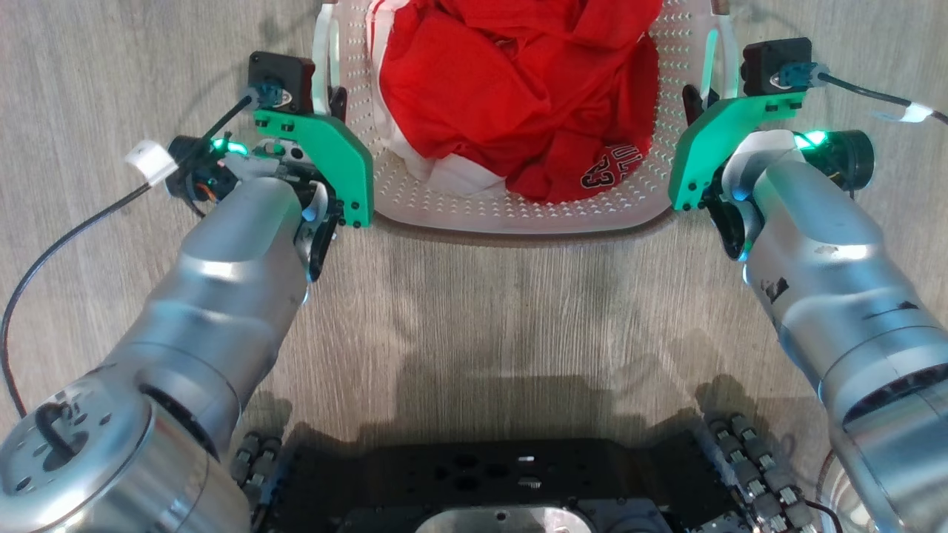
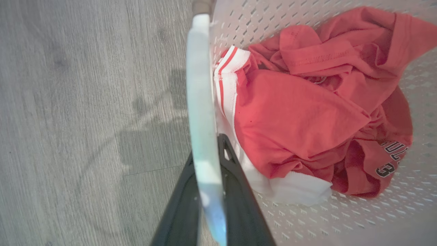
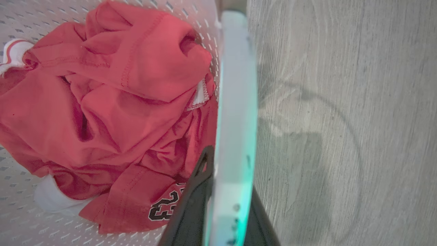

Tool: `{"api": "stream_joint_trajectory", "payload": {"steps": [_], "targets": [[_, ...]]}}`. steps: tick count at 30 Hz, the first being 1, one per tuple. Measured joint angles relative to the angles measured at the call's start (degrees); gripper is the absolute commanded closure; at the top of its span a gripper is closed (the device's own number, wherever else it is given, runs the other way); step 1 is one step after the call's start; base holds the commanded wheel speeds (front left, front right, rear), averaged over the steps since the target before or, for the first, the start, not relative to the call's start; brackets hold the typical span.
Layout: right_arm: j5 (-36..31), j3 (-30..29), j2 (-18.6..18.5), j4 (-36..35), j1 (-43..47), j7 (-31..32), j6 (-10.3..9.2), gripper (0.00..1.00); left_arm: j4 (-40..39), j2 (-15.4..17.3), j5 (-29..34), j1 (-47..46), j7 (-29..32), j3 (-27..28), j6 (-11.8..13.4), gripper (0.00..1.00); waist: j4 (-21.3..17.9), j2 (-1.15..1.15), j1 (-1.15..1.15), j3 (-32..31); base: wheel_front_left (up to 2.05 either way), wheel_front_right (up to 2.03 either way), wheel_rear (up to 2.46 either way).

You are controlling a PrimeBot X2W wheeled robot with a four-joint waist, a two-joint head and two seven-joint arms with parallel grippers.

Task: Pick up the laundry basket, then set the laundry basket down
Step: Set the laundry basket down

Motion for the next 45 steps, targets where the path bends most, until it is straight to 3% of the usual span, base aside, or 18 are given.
{"api": "stream_joint_trajectory", "payload": {"steps": [2,4,5,6,7,8,9,23,39,45], "targets": [[-0.03,0.37,-0.01,0.04,-0.09,0.02,0.0,0.71,-0.02,0.02,-0.24,-0.01,0.04,0.0,0.16,1.0,-0.02,0.0,0.0,0.06,0.0,0.0,0.0],[-0.13,0.76,-0.02,0.19,-0.07,0.02,0.0,0.51,-0.09,0.07,-0.56,-0.18,0.12,0.0,0.52,0.68,-0.03,0.0,0.0,0.1,0.0,0.0,0.0],[-0.13,0.77,-0.09,0.19,-0.08,0.01,0.0,0.17,-0.09,0.08,-0.59,-0.2,0.43,-0.01,0.71,0.55,-0.04,0.0,0.0,0.12,0.0,0.0,0.0],[-0.13,0.77,-0.16,0.2,-0.08,0.01,0.0,0.0,-0.02,0.08,-0.59,-0.2,0.83,-0.04,1.38,0.45,-0.05,0.0,0.01,0.15,0.0,0.0,0.0],[-0.14,0.76,-0.33,0.24,-0.08,-0.02,0.0,0.0,0.12,0.15,-0.6,-0.12,1.2,-0.05,1.8,0.4,-0.07,0.0,0.01,0.16,0.0,0.0,0.0],[-0.15,0.74,-0.4,0.24,-0.08,-0.16,0.0,0.0,0.14,0.27,-0.78,-0.1,1.3,-0.05,1.97,0.14,-0.07,0.0,0.01,0.17,0.0,0.0,0.0],[-0.21,0.71,-0.46,0.24,-0.08,-0.33,0.0,0.0,0.14,0.32,-1.18,-0.11,1.53,-0.04,1.99,0.02,-0.08,0.0,0.0,0.15,0.0,0.0,0.0],[-1.8,-0.65,-0.46,0.33,-0.76,-1.99,0.0,0.0,0.36,0.47,-2.09,-0.09,0.9,-0.07,2.94,0.0,-0.25,0.0,0.01,-0.95,0.0,0.0,0.0],[-2.37,-1.63,-0.45,0.37,-0.74,-5.7,0.0,0.0,0.29,0.79,-2.05,0.32,-1.19,0.44,2.86,0.0,-0.9,0.0,0.01,-6.34,0.0,0.0,0.0],[-5.64,-6.7,-0.77,-4.7,-0.49,-5.78,0.0,0.0,-7.89,3.75,1.81,1.75,-1.21,6.23,4.19,0.0,-1.11,0.0,0.01,-9.65,0.0,0.0,0.0]]}}
